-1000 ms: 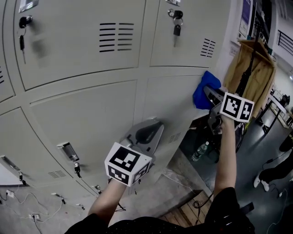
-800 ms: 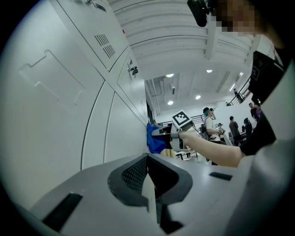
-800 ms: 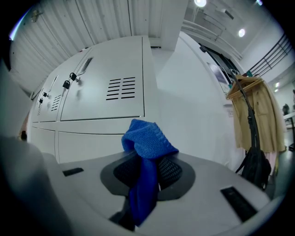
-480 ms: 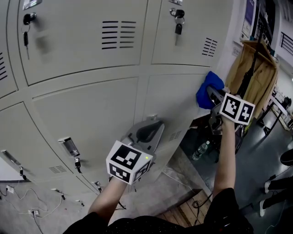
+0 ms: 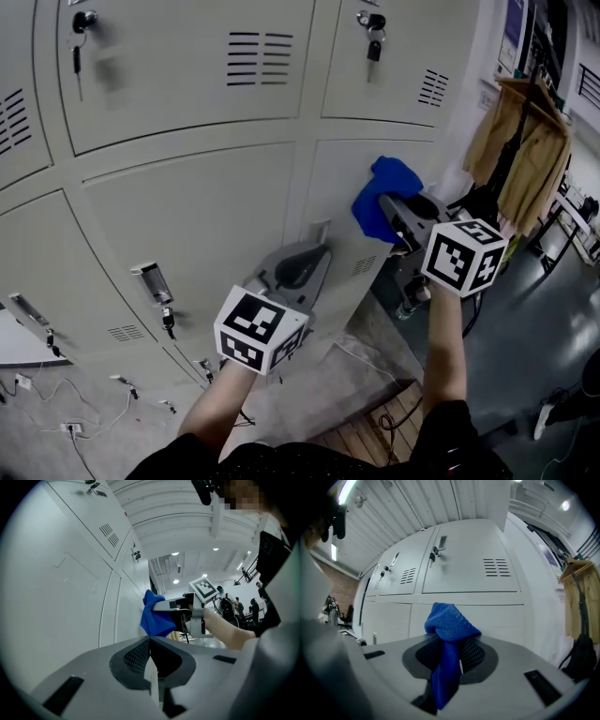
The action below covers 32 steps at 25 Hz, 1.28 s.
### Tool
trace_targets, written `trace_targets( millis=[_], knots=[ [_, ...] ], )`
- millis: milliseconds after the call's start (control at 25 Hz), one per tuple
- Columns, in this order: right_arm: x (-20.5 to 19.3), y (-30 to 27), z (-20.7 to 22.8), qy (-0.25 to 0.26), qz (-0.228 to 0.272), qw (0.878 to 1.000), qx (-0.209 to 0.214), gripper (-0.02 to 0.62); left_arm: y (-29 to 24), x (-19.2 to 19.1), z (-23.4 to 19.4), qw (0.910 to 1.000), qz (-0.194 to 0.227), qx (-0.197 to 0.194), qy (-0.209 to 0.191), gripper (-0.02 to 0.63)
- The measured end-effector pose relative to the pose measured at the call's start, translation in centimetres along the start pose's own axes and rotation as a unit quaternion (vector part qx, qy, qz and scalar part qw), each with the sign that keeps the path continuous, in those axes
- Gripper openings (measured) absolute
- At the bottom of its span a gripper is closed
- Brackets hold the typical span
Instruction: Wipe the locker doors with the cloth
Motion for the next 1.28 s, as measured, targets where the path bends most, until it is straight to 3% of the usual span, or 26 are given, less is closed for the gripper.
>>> trace_targets(
  millis=[160,440,960,1280],
  knots=[
    [-1.1,-1.8,-4.1,-0.001,-0.018,0.998,0.052,0.077,1.2,-0.1,-0.4,1.0000,-0.004,0.008,0.001,0.009],
    [-3.3,-4.3,-6.8,-0.026,-0.060,0.993,0.099,0.077,2.4,0.0,-1.0,0.9998,-0.004,0.017,0.000,0.009],
    [-5.2,-5.8,-6.3,-0.014,-0.071,0.993,0.089,0.078,1.7,-0.6,-1.0,0.9998,-0.011,0.017,0.002,0.009],
    [-5.7,-4.8,-3.4,-0.027,-0.072,0.995,0.066,0.078,0.6,-1.3,-0.7,0.9998,-0.013,0.013,0.008,0.009]
  ],
)
Point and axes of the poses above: the fingertips, and each gripper's own axes: y backward along the fingers, z to its right, x out of its top, the point moved 3 cm from there along y, backward along the fingers, and after that the axes turned 5 degrees about x, right-handed, at the moved point
